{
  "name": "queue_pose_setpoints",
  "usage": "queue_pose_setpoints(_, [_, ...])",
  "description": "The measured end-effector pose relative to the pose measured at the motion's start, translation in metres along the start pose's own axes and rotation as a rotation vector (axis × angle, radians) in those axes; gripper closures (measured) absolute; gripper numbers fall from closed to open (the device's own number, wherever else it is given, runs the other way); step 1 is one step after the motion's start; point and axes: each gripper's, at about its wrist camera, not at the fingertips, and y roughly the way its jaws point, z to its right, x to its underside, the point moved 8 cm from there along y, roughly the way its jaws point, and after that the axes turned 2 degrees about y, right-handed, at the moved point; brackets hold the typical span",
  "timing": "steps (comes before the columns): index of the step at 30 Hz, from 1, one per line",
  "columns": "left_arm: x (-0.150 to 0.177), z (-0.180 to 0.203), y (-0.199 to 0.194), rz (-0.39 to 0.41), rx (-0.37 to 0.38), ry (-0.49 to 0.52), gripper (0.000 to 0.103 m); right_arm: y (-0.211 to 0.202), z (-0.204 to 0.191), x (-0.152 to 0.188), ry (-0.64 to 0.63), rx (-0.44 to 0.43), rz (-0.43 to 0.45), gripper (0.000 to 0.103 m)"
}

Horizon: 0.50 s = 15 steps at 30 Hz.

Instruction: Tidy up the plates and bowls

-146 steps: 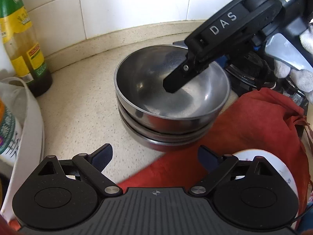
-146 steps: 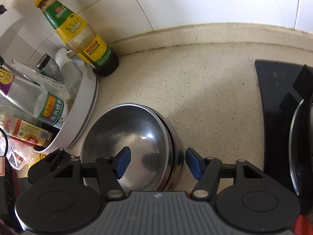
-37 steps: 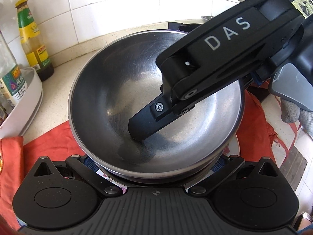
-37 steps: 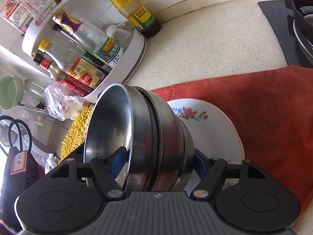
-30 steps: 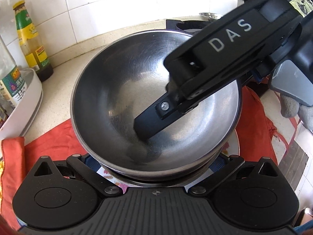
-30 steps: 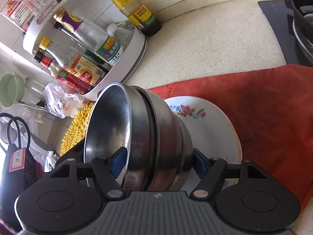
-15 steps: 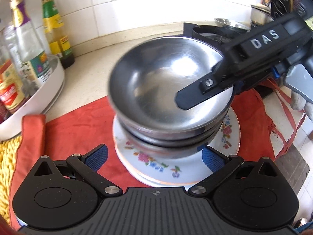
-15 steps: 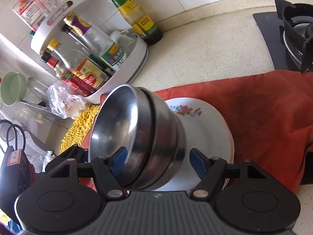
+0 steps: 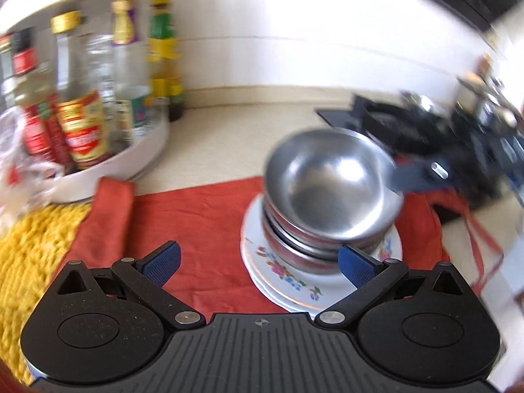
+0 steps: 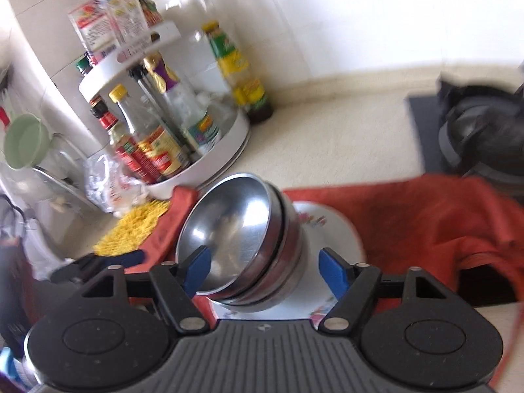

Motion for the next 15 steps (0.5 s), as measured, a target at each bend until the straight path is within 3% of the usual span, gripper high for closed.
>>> queue_pose_setpoints(6, [-0.007, 0.007, -0.033, 0.081, -0.064, -0.099, 0.000, -0.034, -0.022, 0.023, -0.094, 0.144, 0.127, 0.022])
queue_pose_setpoints(15, [-0.001, 0.035, -0.055, 0.086, -0.188, -0.053, 0.000, -0.055, -0.007, 0.038, -0.064, 0.287, 0.170, 0.022])
